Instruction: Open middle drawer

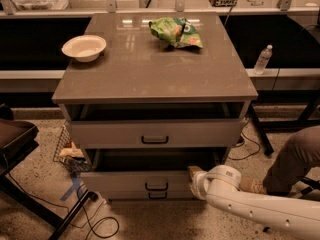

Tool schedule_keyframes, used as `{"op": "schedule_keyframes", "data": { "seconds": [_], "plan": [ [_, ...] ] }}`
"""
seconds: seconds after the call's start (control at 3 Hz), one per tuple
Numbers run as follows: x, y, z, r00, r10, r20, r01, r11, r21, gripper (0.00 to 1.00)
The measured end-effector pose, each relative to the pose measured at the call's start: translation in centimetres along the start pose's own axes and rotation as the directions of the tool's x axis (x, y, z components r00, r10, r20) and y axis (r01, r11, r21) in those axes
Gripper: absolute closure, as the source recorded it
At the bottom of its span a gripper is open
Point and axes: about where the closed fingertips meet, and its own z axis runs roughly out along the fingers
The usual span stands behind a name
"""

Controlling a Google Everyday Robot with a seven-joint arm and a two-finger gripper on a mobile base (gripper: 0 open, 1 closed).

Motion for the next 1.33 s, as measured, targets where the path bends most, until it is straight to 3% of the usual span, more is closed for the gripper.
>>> {"op": "schedule_keyframes", "data": {
  "seconds": [1.0,1.33],
  "plan": [
    [-0.02,-0.03,-0.07,1.0,0.0,0.0,0.0,1.0,0.0,0.18],
    [-0.02,-0.03,-0.06,1.0,0.0,0.0,0.0,1.0,0.0,0.0]
  ]
}}
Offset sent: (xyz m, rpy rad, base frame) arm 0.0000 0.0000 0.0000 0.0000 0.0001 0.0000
